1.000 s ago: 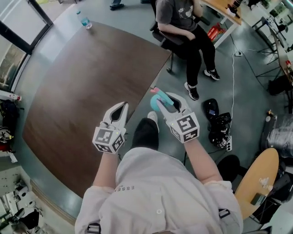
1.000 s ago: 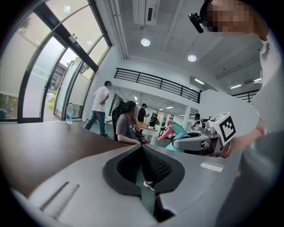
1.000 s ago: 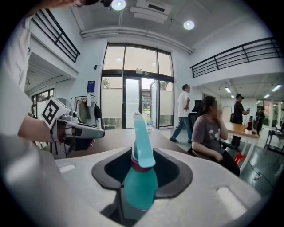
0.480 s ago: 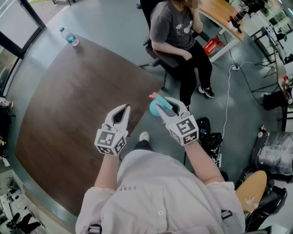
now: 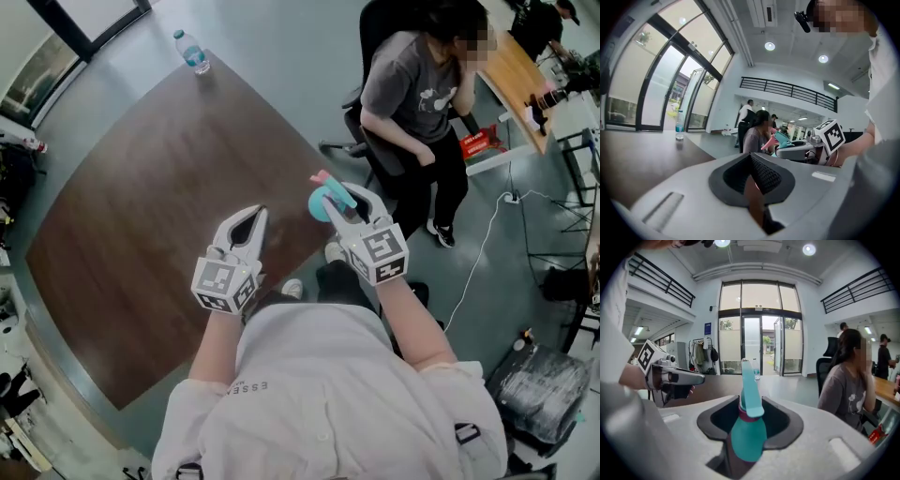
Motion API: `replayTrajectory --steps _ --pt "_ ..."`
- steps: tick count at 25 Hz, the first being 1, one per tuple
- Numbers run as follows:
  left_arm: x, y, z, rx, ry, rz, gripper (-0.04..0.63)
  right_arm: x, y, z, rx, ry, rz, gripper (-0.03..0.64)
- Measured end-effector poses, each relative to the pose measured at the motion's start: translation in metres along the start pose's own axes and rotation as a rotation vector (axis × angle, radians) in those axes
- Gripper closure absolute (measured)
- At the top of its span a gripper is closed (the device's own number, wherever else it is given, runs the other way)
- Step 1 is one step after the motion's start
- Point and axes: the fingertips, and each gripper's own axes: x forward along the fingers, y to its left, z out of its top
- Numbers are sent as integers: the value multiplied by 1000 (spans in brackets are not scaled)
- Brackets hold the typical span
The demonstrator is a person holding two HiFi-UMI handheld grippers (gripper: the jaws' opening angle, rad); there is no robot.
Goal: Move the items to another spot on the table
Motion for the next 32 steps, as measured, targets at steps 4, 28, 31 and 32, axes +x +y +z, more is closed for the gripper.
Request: replayTrajectory --steps 4,28,31,32 --pt "7 17 5 -8 -20 123 578 32 -13 5 -34 10 102 477" --pt "7 106 0 -185 -142 653 578 193 -4 9 -213 12 509 477" --pt "9 109 -3 -188 -139 658 578 192 -2 10 -210 -2 509 476" --pt "10 109 -4 -187 -137 657 578 192 -3 10 -202 -1 507 476"
